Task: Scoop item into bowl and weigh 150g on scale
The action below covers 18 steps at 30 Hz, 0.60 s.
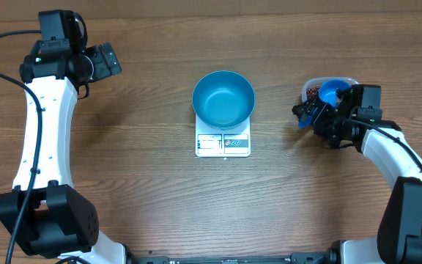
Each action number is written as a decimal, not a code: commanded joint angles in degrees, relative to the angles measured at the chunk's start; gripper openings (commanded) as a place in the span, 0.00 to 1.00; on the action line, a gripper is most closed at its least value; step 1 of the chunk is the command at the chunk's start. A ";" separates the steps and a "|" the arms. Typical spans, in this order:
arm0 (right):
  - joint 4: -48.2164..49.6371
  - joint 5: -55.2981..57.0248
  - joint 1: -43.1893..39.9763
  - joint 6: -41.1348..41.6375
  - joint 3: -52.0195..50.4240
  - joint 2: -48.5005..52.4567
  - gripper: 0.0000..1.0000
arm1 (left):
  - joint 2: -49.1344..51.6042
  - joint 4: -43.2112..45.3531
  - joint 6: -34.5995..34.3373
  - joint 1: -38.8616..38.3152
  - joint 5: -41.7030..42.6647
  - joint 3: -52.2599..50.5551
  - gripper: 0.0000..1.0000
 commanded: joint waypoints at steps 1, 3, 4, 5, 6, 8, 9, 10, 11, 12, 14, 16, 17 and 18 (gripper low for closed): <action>-0.15 -0.72 0.31 1.25 -0.17 -0.04 0.61 | 0.50 0.07 -0.17 -0.15 0.46 0.39 1.00; -0.33 -0.74 0.70 1.27 -0.61 -0.04 0.29 | 0.50 0.07 -0.17 -0.15 0.46 0.39 1.00; -0.28 -0.74 1.07 1.29 -0.94 -0.04 0.26 | 0.50 0.07 -0.17 -0.15 0.46 0.39 1.00; -0.13 -0.70 1.57 1.27 -1.29 -0.04 0.27 | 0.50 0.07 -0.17 -0.15 0.46 0.39 1.00; 0.07 -0.68 1.84 1.25 -1.51 -0.04 0.28 | 0.50 0.07 -0.17 -0.15 0.46 0.39 1.00; -0.02 -0.28 1.88 0.92 -1.53 -0.07 0.28 | 0.50 0.07 -0.17 -0.15 0.46 0.39 1.00; -0.37 -0.28 1.88 -0.98 -1.53 -0.22 0.25 | 0.50 0.09 -0.17 -0.15 0.46 0.39 1.00; -0.61 -0.24 1.86 -2.73 -1.51 -0.35 0.22 | 0.50 0.07 -0.17 -0.15 0.46 0.39 0.99; -0.74 -0.26 1.81 -3.82 -1.49 -0.50 0.19 | 0.50 0.07 -0.17 -0.15 0.46 0.39 1.00; -1.33 -0.17 1.68 -5.11 -1.22 -0.87 0.18 | 0.50 0.07 -0.17 -0.15 0.46 0.39 1.00; -3.98 1.84 1.38 -5.20 0.17 -1.97 0.12 | 0.50 0.07 -0.17 -0.15 0.46 0.39 1.00; -7.28 4.15 1.33 -5.27 1.97 -2.93 0.09 | 0.50 0.07 -0.20 -0.15 0.46 0.39 1.00; -9.20 5.73 1.33 -5.29 2.97 -3.30 0.09 | 0.50 0.07 -0.17 -0.15 0.46 0.39 1.00; -10.93 6.88 1.33 -5.81 3.82 -3.58 0.09 | 0.50 0.07 -0.20 -0.15 0.46 0.39 1.00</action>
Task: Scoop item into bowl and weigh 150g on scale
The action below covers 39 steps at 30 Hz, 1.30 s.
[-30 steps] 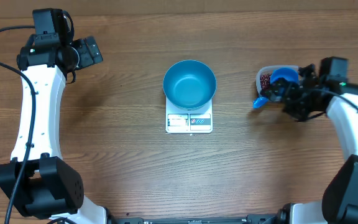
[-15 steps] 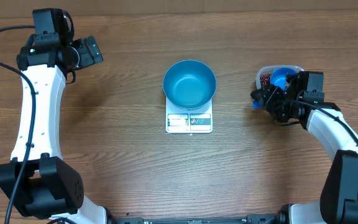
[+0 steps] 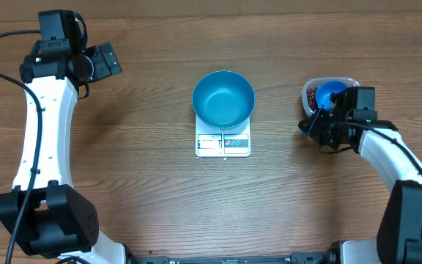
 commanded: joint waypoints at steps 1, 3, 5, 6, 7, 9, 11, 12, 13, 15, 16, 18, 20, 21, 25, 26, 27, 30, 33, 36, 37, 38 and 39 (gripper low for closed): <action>-4.90 5.22 -0.39 -2.29 3.82 -2.80 0.09 | 0.50 0.07 -0.17 -0.15 0.46 0.39 1.00; -8.52 6.93 -0.39 -3.98 5.92 -3.04 0.09 | 0.50 0.07 -0.17 -0.15 0.46 0.39 1.00; -12.15 9.27 -0.44 -5.31 8.20 -3.06 0.08 | 0.50 0.07 -0.17 -0.15 0.46 0.39 1.00; -12.90 9.84 -0.52 -5.75 8.70 -3.06 0.08 | 0.50 0.07 -0.17 -0.15 0.46 0.39 1.00; -14.43 10.23 -0.96 -8.02 9.77 -3.06 0.07 | 0.50 0.07 -0.17 -0.15 0.46 0.39 1.00; -16.46 10.23 -2.14 -10.05 11.21 -3.06 0.07 | 0.50 0.07 -0.17 -0.15 0.46 0.39 1.00; -18.18 10.21 -3.96 -11.08 12.55 -3.06 0.07 | 0.50 0.07 -0.17 -0.15 0.46 0.39 1.00; -18.91 10.10 -4.90 -11.89 13.18 -3.06 0.06 | 0.50 0.07 -0.17 -0.15 0.46 0.39 0.99; -19.58 9.99 -5.51 -12.63 13.68 -3.06 0.06 | 0.50 0.07 -0.17 -0.15 0.46 0.39 1.00; -21.97 10.01 -6.64 -14.67 15.28 -3.06 0.06 | 0.50 0.07 -0.17 -0.15 0.46 0.39 1.00; -22.58 10.01 -6.80 -15.37 15.67 -3.06 0.06 | 0.50 0.07 -0.17 -0.15 0.46 0.39 1.00; -23.54 10.21 -6.93 -16.65 16.61 -3.06 0.04 | 0.50 0.07 -0.17 -0.15 0.46 0.39 1.00; -23.06 10.23 -6.93 -16.87 16.79 -3.06 0.04 | 0.50 0.07 -0.17 -0.15 0.46 0.39 1.00; -22.84 10.21 -6.93 -17.90 16.79 -3.04 0.04 | 0.50 0.07 -0.17 -0.15 0.46 0.39 1.00; -23.28 10.25 -6.93 -23.65 16.98 -3.04 0.04 | 0.50 0.07 -0.17 -0.15 0.46 0.39 1.00; -24.00 10.23 -6.93 -25.49 17.55 -3.04 0.04 | 0.50 0.07 -0.17 -0.15 0.46 0.39 1.00; -25.07 10.25 -6.93 -26.03 18.67 -3.04 0.04 | 0.50 0.07 -0.17 -0.15 0.46 0.39 1.00; -28.35 10.29 -6.93 -28.61 22.71 -3.04 0.04 | 0.50 0.07 -0.17 -0.15 0.46 0.39 1.00; -34.56 14.16 -6.80 -31.98 29.70 -3.04 0.04 | 0.50 0.07 -0.17 -0.15 0.44 0.39 1.00; -39.01 18.18 -6.54 -33.62 33.51 -3.04 0.04 | 0.50 0.07 -0.20 -0.15 0.46 0.39 1.00; -41.66 18.14 -6.36 -36.13 35.39 -3.06 0.04 | 0.50 0.07 -0.17 -0.15 0.46 0.39 1.00; -43.85 18.12 -6.12 -37.86 37.11 -3.06 0.04 | 0.50 0.07 -0.17 -0.15 0.46 0.39 1.00; -46.14 18.16 -5.75 -39.67 39.15 -3.06 0.04 | 0.50 0.07 -0.17 -0.15 0.46 0.39 1.00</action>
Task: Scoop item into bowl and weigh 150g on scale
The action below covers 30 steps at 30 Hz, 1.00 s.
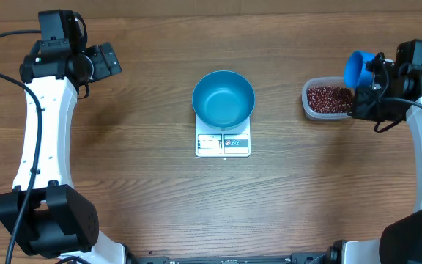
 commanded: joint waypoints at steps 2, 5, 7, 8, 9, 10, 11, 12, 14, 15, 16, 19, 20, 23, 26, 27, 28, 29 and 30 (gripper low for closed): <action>-6.97 2.97 1.62 -8.09 10.16 -1.33 0.04 | 0.50 0.07 -0.17 -0.15 0.46 0.39 1.00; -9.33 4.35 2.40 -9.75 13.05 -1.31 0.04 | 0.50 0.07 -0.17 -0.15 0.46 0.39 1.00; -9.57 5.49 2.95 -10.64 13.05 -0.76 0.04 | 0.50 0.07 -0.17 -0.15 0.46 0.39 1.00; -9.79 7.19 3.37 -10.62 13.05 -0.20 0.04 | 0.50 0.07 -0.17 -0.15 0.46 0.39 1.00; -10.03 8.74 3.80 -10.64 13.05 0.26 0.04 | 0.50 0.07 -0.17 -0.15 0.46 0.39 1.00; -10.23 10.73 4.55 -10.64 13.05 0.76 0.04 | 0.50 0.07 -0.17 -0.15 0.46 0.39 1.00; -10.25 12.09 5.27 -10.67 13.05 1.11 0.03 | 0.50 0.07 -0.17 -0.15 0.46 0.39 1.00; -10.32 14.23 6.67 -10.91 13.05 1.68 0.03 | 0.50 0.09 -0.17 -0.15 0.46 0.39 1.00; -10.25 20.61 9.81 -12.15 13.05 2.60 0.03 | 0.50 0.07 -0.17 -0.15 0.46 0.39 0.99; -10.27 23.69 11.06 -12.15 13.05 2.93 0.04 | 0.50 0.07 -0.17 -0.15 0.46 0.39 1.00; -10.34 25.92 12.07 -12.13 13.05 3.32 0.03 | 0.50 0.07 -0.17 -0.15 0.46 0.39 1.00; -11.17 29.14 14.49 -11.65 12.98 5.42 0.03 | 0.50 0.07 -0.17 -0.15 0.46 0.39 1.00; -11.78 30.08 14.82 -11.15 12.98 6.29 0.03 | 0.50 0.07 -0.17 -0.15 0.46 0.39 1.00; -13.42 34.82 14.95 -7.78 12.70 9.90 0.03 | 0.50 0.07 -0.17 -0.15 0.46 0.39 1.00; -14.86 35.39 14.95 -5.20 12.50 13.20 0.03 | 0.50 0.07 -0.17 -0.15 0.46 0.39 1.00; -14.93 35.41 14.95 -4.55 12.33 13.64 0.03 | 0.50 0.07 -0.17 -0.15 0.46 0.39 1.00; -14.95 35.50 14.95 -3.56 12.07 14.10 0.03 | 0.50 0.07 -0.17 -0.15 0.46 0.39 1.00; -14.93 35.80 14.95 -2.99 11.96 14.19 0.03 | 0.50 0.07 -0.17 -0.15 0.46 0.39 1.00; -14.60 37.33 14.95 -2.03 11.69 14.21 0.03 | 0.50 0.07 -0.17 -0.15 0.46 0.39 1.00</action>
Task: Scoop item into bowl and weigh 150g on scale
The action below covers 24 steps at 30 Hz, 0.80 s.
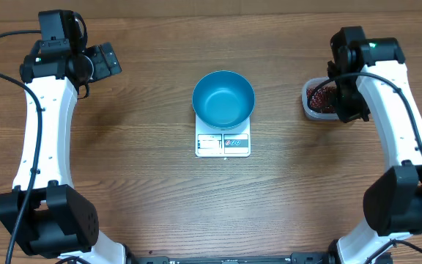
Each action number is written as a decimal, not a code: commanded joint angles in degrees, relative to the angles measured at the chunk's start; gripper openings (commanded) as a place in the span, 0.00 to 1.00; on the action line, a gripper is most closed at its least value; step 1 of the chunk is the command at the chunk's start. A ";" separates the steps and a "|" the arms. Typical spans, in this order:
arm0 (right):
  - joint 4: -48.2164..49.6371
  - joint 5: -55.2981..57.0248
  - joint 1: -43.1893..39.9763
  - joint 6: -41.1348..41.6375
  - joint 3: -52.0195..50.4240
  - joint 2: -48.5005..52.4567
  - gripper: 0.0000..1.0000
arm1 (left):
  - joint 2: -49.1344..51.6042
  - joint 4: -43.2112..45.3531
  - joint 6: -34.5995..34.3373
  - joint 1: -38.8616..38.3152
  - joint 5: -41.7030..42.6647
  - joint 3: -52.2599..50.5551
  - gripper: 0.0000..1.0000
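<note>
A blue bowl [223, 99] stands empty on the white scale [223, 144] at the table's middle. At the right, a clear tub of red beans [316, 98] is partly covered by my right arm. My right gripper [345, 105] points down over the tub's right part. Its fingers are hidden under the wrist, and no scoop shows. My left gripper [109, 61] hangs raised at the far left, away from everything; its jaws are too small to read.
The white left arm [46, 125] runs down the left side of the table. The right arm [398, 110] arches from the right edge to the tub. Bare wood lies between the scale and the tub.
My right gripper held a blue scoop raised to the right of the tub. Now the arm has swung over the tub and points down into it, hiding the scoop. The left arm is unchanged.
At first my right gripper lay low at the tub with the blue scoop inside it. Then the scoop was raised clear at the tub's right. Now the gripper is over the tub again. Bowl, scale and left arm stayed put.
</note>
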 commanded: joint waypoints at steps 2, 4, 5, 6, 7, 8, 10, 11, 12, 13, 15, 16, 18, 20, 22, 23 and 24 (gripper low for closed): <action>1.16 5.38 0.07 4.83 -0.24 -0.46 0.03 | 0.50 0.09 -0.17 -0.15 0.44 0.39 1.00; 1.79 5.29 0.07 5.84 -0.81 -0.42 0.04 | 0.50 0.09 -0.17 -0.15 0.44 0.39 1.00; 2.25 5.49 0.07 5.84 -1.79 -0.42 0.03 | 0.50 0.09 -0.17 -0.15 0.44 0.39 1.00; 2.91 5.95 0.07 5.81 -3.02 -0.42 0.04 | 0.50 0.09 -0.17 -0.15 0.44 0.39 1.00; 3.67 6.21 0.07 5.79 -4.15 -0.39 0.03 | 0.50 0.09 -0.20 -0.15 0.44 0.39 1.00; 4.48 6.64 0.07 5.70 -5.31 -0.26 0.03 | 0.50 0.09 -0.17 -0.15 0.44 0.39 1.00; 6.29 8.33 0.13 5.62 -7.69 0.11 0.03 | 0.50 0.09 -0.17 -0.15 0.44 0.39 1.00; 7.17 8.50 0.13 5.62 -8.46 0.35 0.03 | 0.50 0.09 -0.17 -0.15 0.44 0.39 1.00; 7.96 8.50 0.13 5.62 -8.85 0.46 0.03 | 0.50 0.09 -0.17 -0.15 0.44 0.39 1.00; 8.41 8.50 0.13 5.60 -9.07 0.46 0.04 | 0.50 0.09 -0.17 -0.15 0.44 0.39 1.00; 9.99 8.50 0.11 5.05 -9.68 0.50 0.04 | 0.50 0.09 -0.17 -0.15 0.44 0.39 1.00; 10.25 8.46 0.11 4.66 -9.84 0.50 0.04 | 0.50 0.09 -0.17 -0.15 0.44 0.39 1.00; 12.04 8.48 0.02 3.48 -11.21 0.68 0.04 | 0.50 0.09 -0.17 -0.15 0.44 0.39 1.00; 13.33 8.41 0.02 2.51 -12.59 1.09 0.03 | 0.50 0.09 -0.17 -0.15 0.44 0.39 1.00; 14.38 8.24 0.02 2.05 -13.62 1.36 0.04 | 0.50 0.09 -0.17 -0.15 0.44 0.39 1.00; 15.02 8.26 0.04 1.57 -14.10 1.42 0.04 | 0.50 0.09 -0.20 -0.15 0.44 0.39 1.00; 15.89 8.24 0.13 1.22 -14.64 1.42 0.04 | 0.50 0.09 -0.17 -0.15 0.44 0.39 1.00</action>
